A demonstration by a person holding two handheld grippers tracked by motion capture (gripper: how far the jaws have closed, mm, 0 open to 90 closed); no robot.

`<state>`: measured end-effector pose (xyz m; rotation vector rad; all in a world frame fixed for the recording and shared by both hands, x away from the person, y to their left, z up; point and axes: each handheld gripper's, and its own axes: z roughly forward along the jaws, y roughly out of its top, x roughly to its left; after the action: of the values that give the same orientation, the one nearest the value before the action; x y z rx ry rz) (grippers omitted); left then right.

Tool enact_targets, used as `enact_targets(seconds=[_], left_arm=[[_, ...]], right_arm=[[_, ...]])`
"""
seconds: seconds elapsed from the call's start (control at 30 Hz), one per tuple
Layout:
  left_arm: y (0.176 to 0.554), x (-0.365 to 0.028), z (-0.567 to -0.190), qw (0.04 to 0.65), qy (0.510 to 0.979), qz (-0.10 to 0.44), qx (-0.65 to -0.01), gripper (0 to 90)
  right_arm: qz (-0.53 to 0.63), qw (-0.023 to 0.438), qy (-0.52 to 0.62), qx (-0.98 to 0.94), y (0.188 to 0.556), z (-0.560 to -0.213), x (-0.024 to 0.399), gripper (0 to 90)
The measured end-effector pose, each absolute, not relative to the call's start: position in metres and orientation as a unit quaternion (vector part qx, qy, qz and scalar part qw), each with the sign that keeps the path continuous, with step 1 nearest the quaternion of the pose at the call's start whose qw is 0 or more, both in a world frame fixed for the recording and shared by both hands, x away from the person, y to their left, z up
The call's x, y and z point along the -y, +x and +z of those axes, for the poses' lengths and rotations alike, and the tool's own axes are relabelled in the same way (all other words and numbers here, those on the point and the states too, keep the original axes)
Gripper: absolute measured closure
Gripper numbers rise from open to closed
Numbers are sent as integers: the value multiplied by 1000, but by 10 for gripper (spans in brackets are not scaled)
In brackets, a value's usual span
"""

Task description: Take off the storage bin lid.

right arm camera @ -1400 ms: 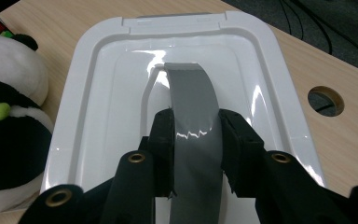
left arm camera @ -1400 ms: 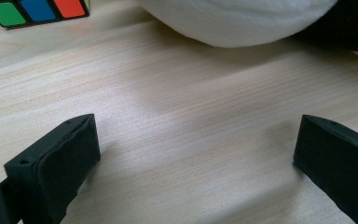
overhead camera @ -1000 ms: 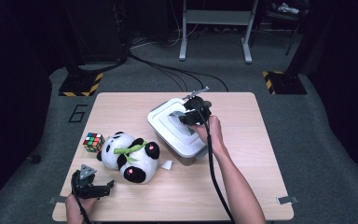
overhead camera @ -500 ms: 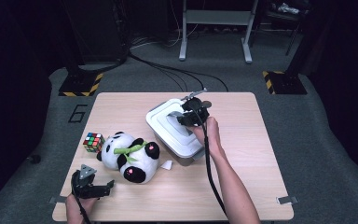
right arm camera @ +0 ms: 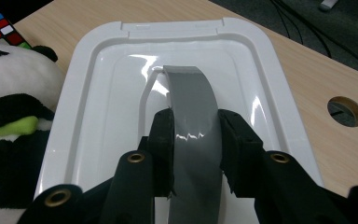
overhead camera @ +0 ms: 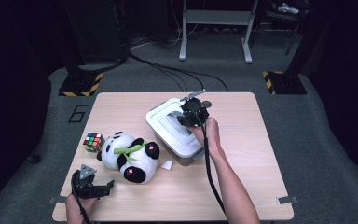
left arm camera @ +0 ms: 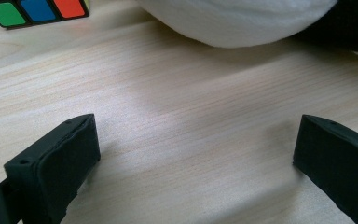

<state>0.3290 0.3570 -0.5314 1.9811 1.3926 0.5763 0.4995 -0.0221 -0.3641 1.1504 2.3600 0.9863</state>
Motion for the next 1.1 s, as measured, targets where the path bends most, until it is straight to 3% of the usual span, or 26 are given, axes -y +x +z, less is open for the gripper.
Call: enact_targets(seconds=[0.4, 1.1], left_arm=[[329, -357, -532, 322, 753, 220, -530, 2], [329, -357, -531, 320, 754, 219, -530, 2]], right_arm=[[354, 208, 382, -828, 491, -337, 31, 672], [369, 222, 412, -803, 479, -321, 76, 672]])
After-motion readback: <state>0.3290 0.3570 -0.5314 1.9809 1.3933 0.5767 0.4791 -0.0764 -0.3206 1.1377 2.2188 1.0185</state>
